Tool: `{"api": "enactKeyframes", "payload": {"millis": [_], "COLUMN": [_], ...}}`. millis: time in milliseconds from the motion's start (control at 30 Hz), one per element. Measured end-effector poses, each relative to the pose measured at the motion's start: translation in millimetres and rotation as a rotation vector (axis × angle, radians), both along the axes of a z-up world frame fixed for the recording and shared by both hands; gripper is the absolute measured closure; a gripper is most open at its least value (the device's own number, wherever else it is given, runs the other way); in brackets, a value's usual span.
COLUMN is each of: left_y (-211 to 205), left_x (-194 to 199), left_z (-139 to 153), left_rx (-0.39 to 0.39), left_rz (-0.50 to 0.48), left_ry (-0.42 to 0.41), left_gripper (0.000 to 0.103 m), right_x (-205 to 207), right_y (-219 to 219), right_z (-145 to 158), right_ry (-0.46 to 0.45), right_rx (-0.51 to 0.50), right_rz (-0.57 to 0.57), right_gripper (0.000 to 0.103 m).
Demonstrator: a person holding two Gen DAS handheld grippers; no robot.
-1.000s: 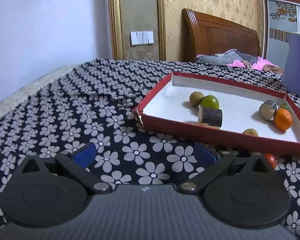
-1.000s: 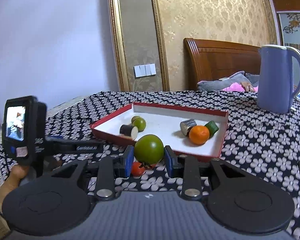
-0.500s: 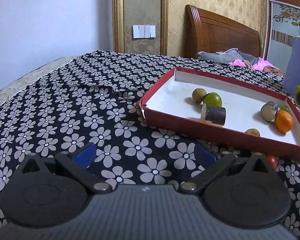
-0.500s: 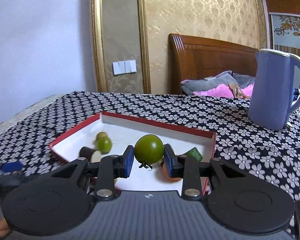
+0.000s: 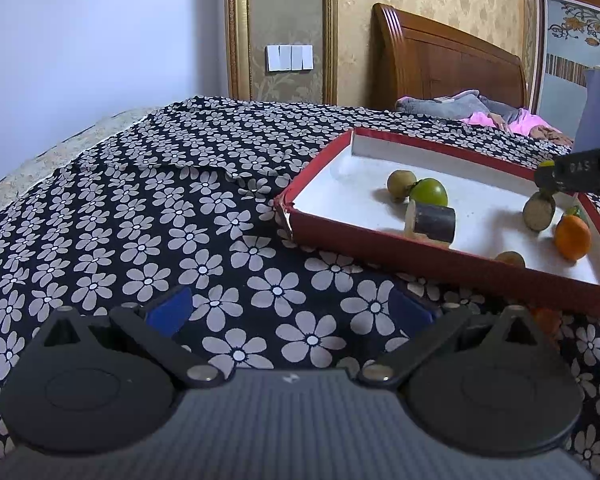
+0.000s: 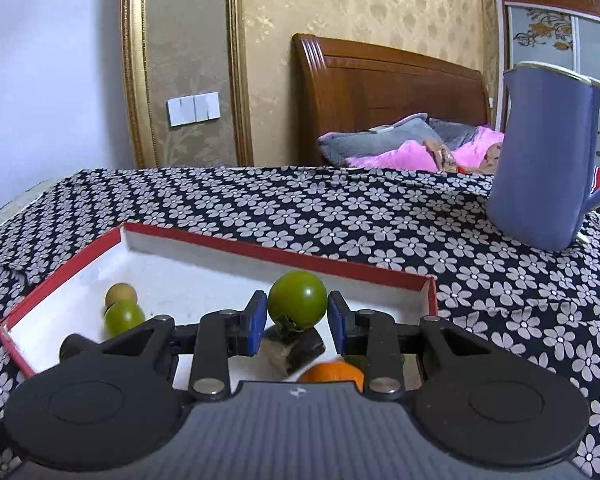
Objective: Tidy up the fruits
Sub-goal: 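Carry the large green tomato into the tray and open the right tool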
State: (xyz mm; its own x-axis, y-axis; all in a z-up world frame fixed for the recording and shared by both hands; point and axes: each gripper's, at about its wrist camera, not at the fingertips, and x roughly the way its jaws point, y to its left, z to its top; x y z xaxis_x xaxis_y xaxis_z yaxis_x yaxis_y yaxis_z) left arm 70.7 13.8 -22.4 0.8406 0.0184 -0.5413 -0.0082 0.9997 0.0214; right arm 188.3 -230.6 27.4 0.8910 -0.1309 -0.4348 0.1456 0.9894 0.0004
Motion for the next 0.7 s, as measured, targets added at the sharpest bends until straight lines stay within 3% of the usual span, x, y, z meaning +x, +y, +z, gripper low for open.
{"api": "enactKeyframes", "payload": {"millis": [133,300,433,600,700], "left_y": [1.0,4.0,5.6,4.6,3.1], "left_x": [1.4,2.6,0.6,-5.8,-13.0], "left_z": [-0.4,-0.3,0.6,4.4,8.3], "left_rx": [-0.007,-0.02,-0.027,-0.023,-0.01], "left_rz": [0.001,0.004,0.01,0.014,0.019], "left_ry": [0.007,0.013,0.006,-0.027,-0.076], "left_gripper": [0.0,0.0,0.0,0.0,0.0], "right_x": [-4.1,-41.5,-77.6,-123.8,-147.0], "right_y": [2.0,3.6,6.7,5.2,-0.4], "right_z": [2.6,17.9,25.4,20.9,10.8], "right_ry": [-0.004,-0.073,-0.132,-0.181,-0.179], "right_rx": [0.01,0.022,0.018,0.01,0.013], "right_rz": [0.007,0.033,0.058,0.07,0.072], "right_gripper": [0.071,0.071,0.053,0.053,0.047]}}
